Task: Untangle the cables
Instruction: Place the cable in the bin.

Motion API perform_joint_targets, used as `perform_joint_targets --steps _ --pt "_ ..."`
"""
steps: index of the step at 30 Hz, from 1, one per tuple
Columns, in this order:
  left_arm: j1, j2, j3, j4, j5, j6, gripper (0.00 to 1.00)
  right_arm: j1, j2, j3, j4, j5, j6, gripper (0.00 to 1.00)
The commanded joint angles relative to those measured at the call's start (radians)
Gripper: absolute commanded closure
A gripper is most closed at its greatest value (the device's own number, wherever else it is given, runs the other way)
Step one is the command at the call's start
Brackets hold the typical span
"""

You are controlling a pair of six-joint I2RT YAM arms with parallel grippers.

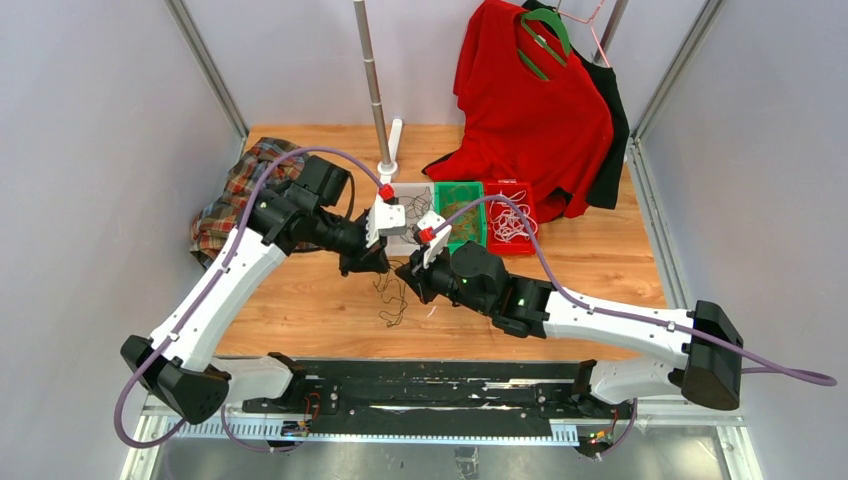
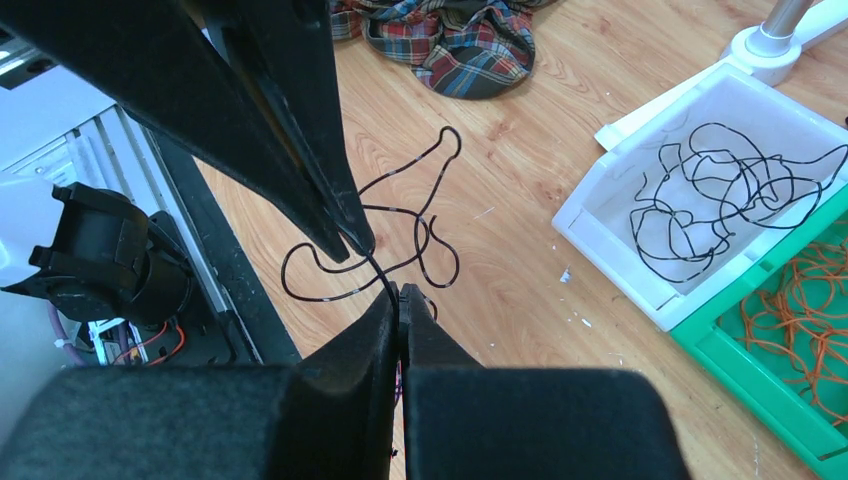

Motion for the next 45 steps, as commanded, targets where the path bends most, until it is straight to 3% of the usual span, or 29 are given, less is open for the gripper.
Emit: perform_joint_targets --steps 1,7,10,18,31,36,40,45 --pt "-0.006 -0.026 0.051 0.000 -0.026 -0.030 0.98 -0.012 -0.010 -0.011 0.039 0.020 0.000 0.99" --pt "-0.006 -0.062 0.071 0.001 -0.017 -0.085 0.99 -0.012 -0.009 -0.060 0.121 0.102 0.017 0.71" --pt "-0.006 -0.070 0.076 0.000 0.016 -0.133 0.99 -0.012 0.007 -0.079 0.194 0.143 0.039 0.65" --pt "-0.006 -0.100 0.181 0.001 0.027 -0.196 0.99 -0.012 0.038 -0.187 0.344 0.188 0.104 0.68" --pt "-0.006 -0.096 0.465 0.001 -0.013 -0.222 1.00 -0.012 0.068 -0.404 0.432 0.251 0.180 0.70" --pt "-0.006 -0.111 0.447 0.001 -0.002 -0.210 1.00 -0.023 -0.073 -0.425 0.364 0.291 0.118 0.64" --pt "-0.005 -0.140 0.389 0.001 0.043 -0.170 1.00 -0.130 -0.229 -0.354 0.275 0.206 0.038 0.48" --pt "-0.006 -0.171 0.333 0.002 0.118 -0.137 0.99 -0.336 -0.243 -0.125 0.153 -0.139 -0.048 0.38"
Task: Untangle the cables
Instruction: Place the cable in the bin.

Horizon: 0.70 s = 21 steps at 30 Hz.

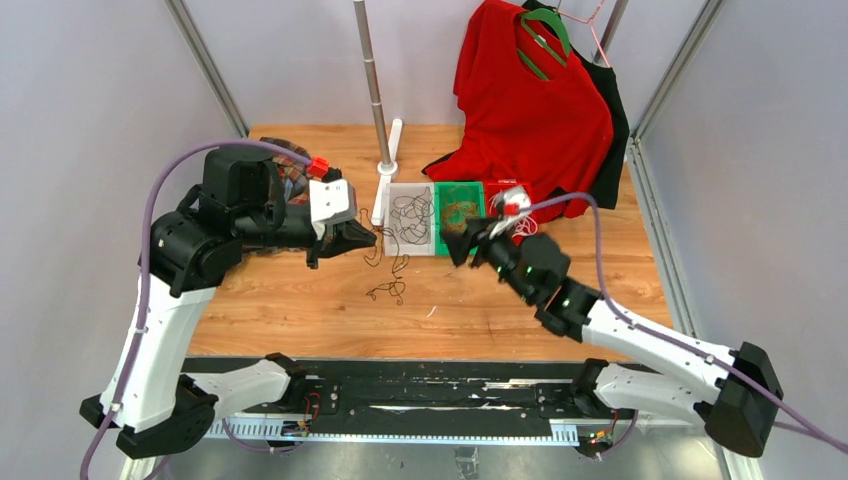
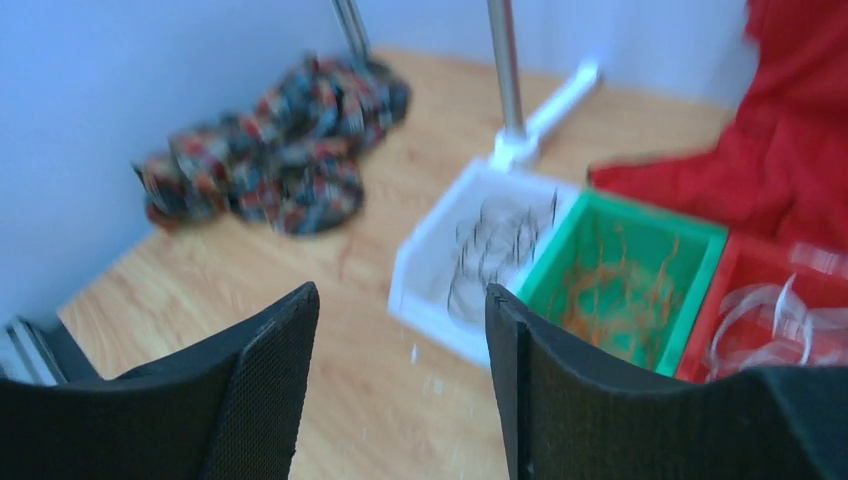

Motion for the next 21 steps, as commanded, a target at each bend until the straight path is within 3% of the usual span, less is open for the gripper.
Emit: perform_joint_targets --steps 1,4,9,21 --pt "-0.005 -0.042 -0.042 0.003 0.096 0.047 1.00 -0.147 0.025 0.245 -0.119 -0.345 -0.106 0.38" --pt "-0.006 -0.061 -0.064 0.004 0.124 0.078 1.00 -0.150 0.082 0.351 -0.157 -0.532 -0.129 0.37" --pt "-0.006 -0.070 -0.072 0.004 0.133 0.102 0.99 -0.129 0.128 0.385 -0.042 -0.769 -0.023 0.34" --pt "-0.006 -0.069 -0.078 0.002 0.149 0.099 1.00 0.000 0.257 0.417 0.135 -0.776 0.055 0.32"
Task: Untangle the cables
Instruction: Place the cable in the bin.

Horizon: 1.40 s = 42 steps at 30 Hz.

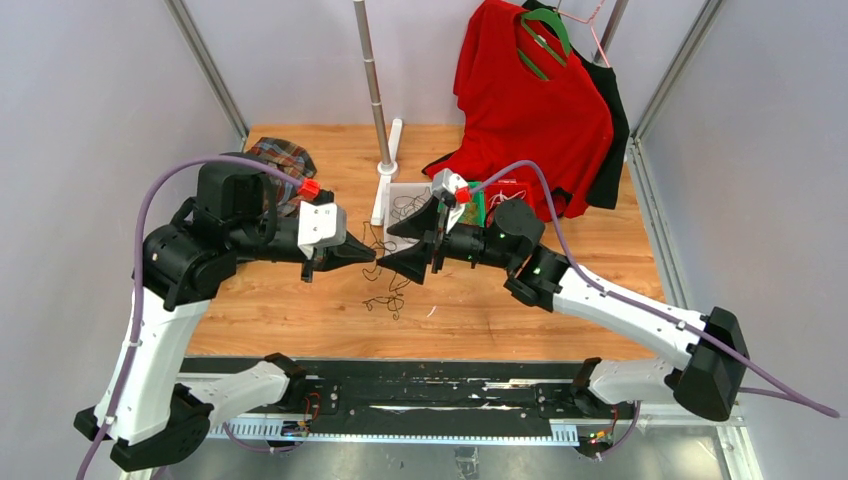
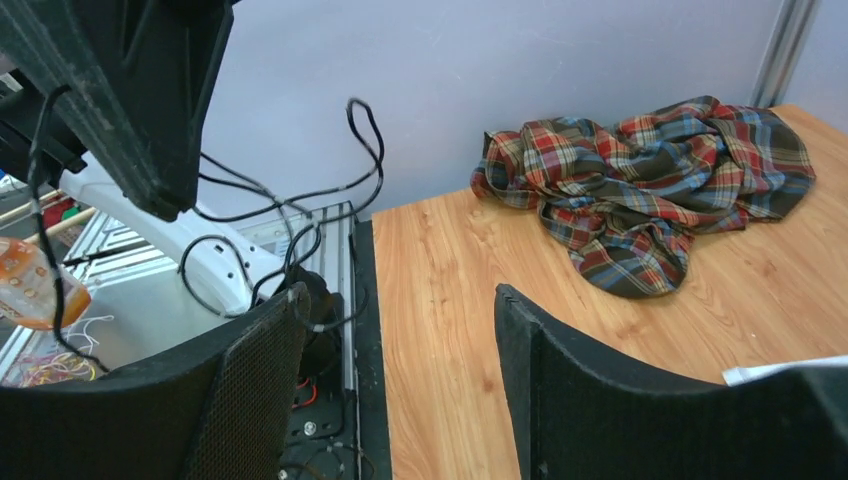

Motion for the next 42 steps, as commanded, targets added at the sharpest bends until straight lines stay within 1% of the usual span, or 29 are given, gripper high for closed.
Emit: perform_joint_targets --steps 1,5,7,10,12,14,17,20,22,26,28,31,34,38,42 --pt "-0.006 -0.006 -0.007 0.004 0.027 0.009 1.00 0.021 0.038 0.026 0.154 -0.014 0.070 0.32" --pt "-0.006 -0.005 -0.009 0.004 0.023 0.011 1.00 0.036 0.078 0.015 0.217 0.025 0.103 0.34" --pt "-0.006 -0.006 -0.014 0.005 0.024 0.013 1.00 0.036 0.091 0.002 0.249 0.071 0.125 0.38" --pt "-0.006 -0.001 -0.021 0.004 0.018 0.022 1.00 0.036 0.093 -0.021 0.232 0.210 0.116 0.48" --pt "-0.006 0.006 -0.023 0.003 -0.002 0.025 1.00 0.029 0.080 -0.052 0.192 0.323 0.098 0.52" --pt "-0.006 0.017 -0.022 0.004 -0.028 0.034 1.00 0.016 0.061 -0.086 0.143 0.456 0.070 0.52" --pt "-0.005 0.044 -0.011 0.005 -0.057 0.051 1.00 -0.007 0.037 -0.136 0.062 0.597 0.017 0.53" --pt "-0.005 0.088 0.006 0.010 -0.101 0.067 0.99 -0.033 -0.005 -0.214 0.028 0.688 -0.011 0.44" --pt "-0.004 0.120 -0.008 0.073 -0.186 0.028 0.99 -0.050 -0.054 -0.268 0.005 0.736 -0.020 0.41" --pt "-0.004 0.172 -0.097 0.321 -0.353 -0.048 1.00 -0.072 -0.174 -0.360 -0.073 0.876 -0.027 0.35" --pt "-0.004 0.207 -0.140 0.445 -0.423 -0.073 1.00 -0.079 -0.231 -0.387 -0.114 0.965 -0.029 0.35" --pt "-0.001 0.286 -0.170 0.556 -0.514 -0.044 0.99 -0.084 -0.307 -0.417 -0.150 1.052 -0.040 0.35" --pt "0.010 0.360 -0.172 0.603 -0.547 0.007 0.99 -0.086 -0.353 -0.413 -0.217 1.099 -0.055 0.37" --pt "0.021 0.442 -0.181 0.686 -0.630 0.087 1.00 -0.087 -0.386 -0.416 -0.253 1.103 -0.062 0.39" --pt "0.037 0.527 -0.160 0.767 -0.700 0.148 1.00 -0.086 -0.385 -0.421 -0.263 1.097 -0.061 0.40"
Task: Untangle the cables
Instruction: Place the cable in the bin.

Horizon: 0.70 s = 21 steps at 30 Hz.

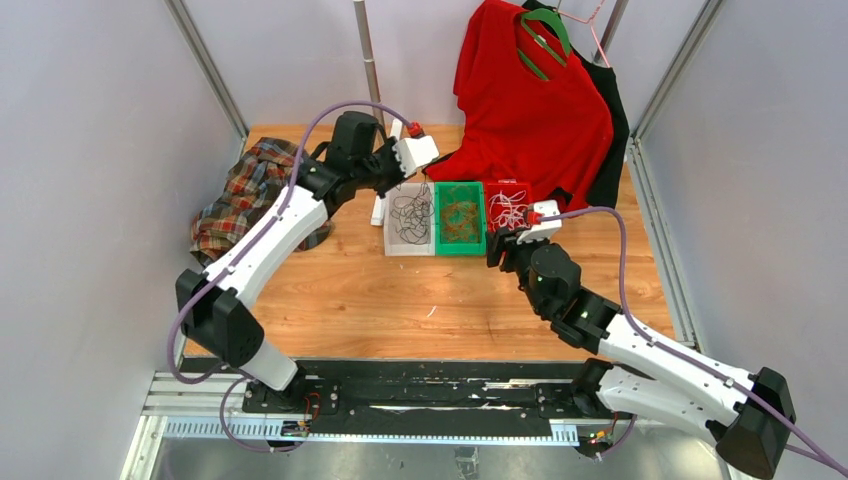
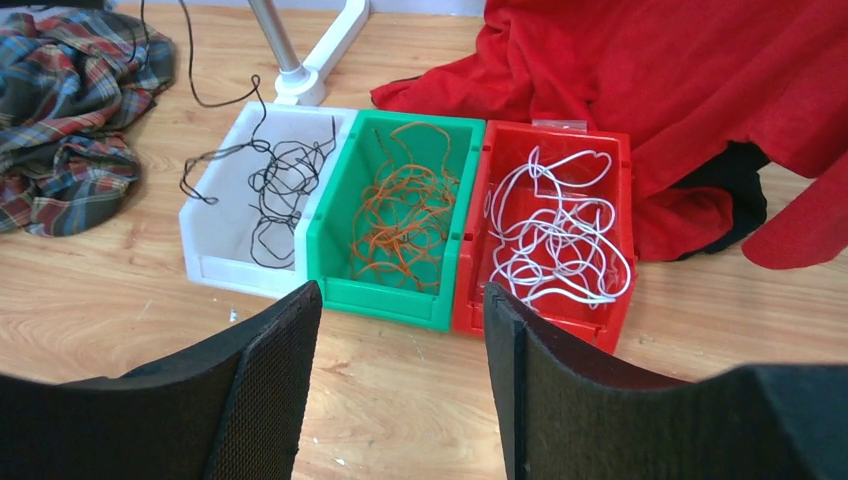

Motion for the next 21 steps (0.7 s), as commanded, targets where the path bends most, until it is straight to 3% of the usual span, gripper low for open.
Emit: perform_joint_targets --steps 1,6,21 --pt "0.022 0.063 0.018 0.164 -0.120 0.103 0.99 -0.013 -0.001 -0.012 -0.039 0.037 -0.022 0.40" --pt "0.026 0.111 -0.034 0.204 -0.145 0.130 1.00 -0.014 0.016 0.006 -0.056 0.024 -0.032 0.41" --pt "-0.002 0.264 -0.150 0.307 -0.122 -0.104 0.99 -0.013 -0.041 -0.018 -0.111 0.070 -0.022 0.41"
